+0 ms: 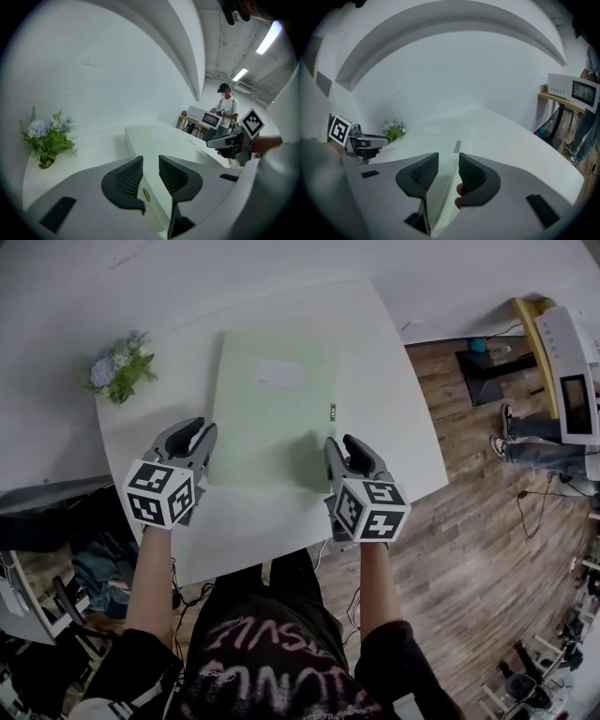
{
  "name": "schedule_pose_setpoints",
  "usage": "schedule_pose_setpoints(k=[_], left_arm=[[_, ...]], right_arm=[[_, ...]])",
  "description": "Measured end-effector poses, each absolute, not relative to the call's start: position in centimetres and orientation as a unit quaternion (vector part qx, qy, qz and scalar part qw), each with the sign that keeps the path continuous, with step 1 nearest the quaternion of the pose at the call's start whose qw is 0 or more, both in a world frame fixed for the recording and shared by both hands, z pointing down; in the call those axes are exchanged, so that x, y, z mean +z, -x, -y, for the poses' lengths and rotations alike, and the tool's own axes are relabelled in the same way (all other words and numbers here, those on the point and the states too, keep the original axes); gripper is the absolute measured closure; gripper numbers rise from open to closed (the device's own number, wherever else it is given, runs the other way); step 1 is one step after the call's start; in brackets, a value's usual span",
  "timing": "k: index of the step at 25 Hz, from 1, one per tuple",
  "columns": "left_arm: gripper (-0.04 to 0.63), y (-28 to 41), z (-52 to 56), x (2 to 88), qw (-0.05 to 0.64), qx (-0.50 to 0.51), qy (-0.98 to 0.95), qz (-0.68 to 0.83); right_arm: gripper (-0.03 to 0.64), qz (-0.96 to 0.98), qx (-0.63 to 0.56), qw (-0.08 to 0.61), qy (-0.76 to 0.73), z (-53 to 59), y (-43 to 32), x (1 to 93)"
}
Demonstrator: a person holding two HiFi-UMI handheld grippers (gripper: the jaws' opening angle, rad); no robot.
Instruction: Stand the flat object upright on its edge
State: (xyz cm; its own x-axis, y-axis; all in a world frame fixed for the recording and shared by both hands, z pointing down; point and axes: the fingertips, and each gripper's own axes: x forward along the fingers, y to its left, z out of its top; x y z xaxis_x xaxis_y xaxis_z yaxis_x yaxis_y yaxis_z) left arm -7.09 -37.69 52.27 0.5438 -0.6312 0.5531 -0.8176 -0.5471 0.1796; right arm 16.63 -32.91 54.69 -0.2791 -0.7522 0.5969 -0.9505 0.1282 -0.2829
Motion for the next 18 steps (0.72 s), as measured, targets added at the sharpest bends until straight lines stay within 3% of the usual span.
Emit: schedule_pose_setpoints(k=[9,18], left_arm=[[0.324,6.6,37.4,55.2,0.291,0.227,-0.842,0.393],[0.315,6.3,37.2,56.8,0.326,0.241,-0.836,0.371]], right_arm=[[0.364,0.741,0.383,0.138,-0.533,32.9,-15.6,56.7],[0.353,0.74,0.413,0.141,-0.511,33.4,-14.9,57.8]])
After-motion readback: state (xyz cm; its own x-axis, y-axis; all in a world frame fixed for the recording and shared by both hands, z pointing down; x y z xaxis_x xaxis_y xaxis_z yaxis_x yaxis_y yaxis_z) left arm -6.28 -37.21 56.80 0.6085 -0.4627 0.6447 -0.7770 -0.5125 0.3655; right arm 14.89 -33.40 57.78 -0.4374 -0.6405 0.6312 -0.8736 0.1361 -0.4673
